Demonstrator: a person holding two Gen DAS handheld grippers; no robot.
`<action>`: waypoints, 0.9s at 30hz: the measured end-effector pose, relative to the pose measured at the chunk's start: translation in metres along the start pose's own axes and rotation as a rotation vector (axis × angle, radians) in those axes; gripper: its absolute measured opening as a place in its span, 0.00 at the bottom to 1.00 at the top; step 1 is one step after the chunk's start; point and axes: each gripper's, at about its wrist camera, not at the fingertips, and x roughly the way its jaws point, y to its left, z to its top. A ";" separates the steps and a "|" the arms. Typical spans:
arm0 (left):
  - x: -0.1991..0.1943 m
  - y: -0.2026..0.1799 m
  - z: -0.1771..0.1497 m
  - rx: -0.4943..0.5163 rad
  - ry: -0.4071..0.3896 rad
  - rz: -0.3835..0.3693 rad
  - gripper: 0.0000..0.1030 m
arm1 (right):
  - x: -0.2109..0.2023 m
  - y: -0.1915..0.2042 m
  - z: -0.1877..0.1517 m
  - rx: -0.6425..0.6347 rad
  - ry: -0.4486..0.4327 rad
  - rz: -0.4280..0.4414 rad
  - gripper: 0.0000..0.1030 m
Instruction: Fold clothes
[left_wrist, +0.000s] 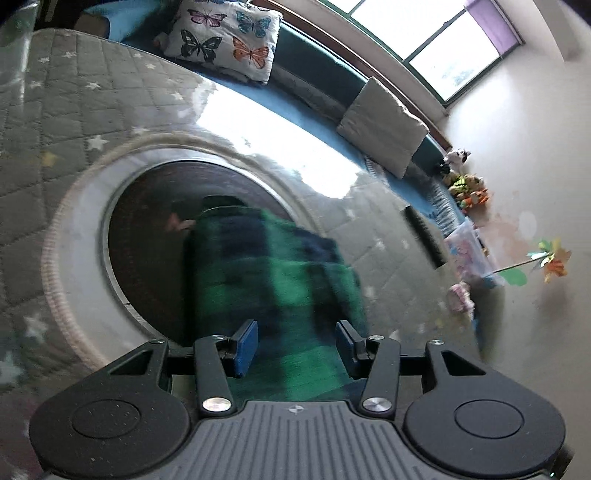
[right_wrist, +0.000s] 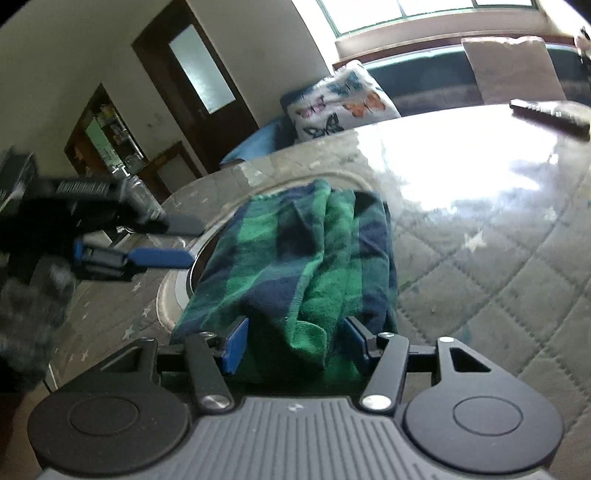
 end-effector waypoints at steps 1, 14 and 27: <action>0.001 0.001 -0.003 0.017 0.001 0.004 0.47 | 0.000 0.001 -0.001 0.002 0.004 0.003 0.35; 0.016 -0.023 -0.034 0.338 -0.067 0.054 0.43 | -0.015 -0.011 -0.017 -0.014 -0.040 -0.111 0.11; 0.046 -0.017 -0.010 0.323 -0.123 0.018 0.26 | -0.017 -0.011 -0.014 -0.053 -0.010 -0.120 0.12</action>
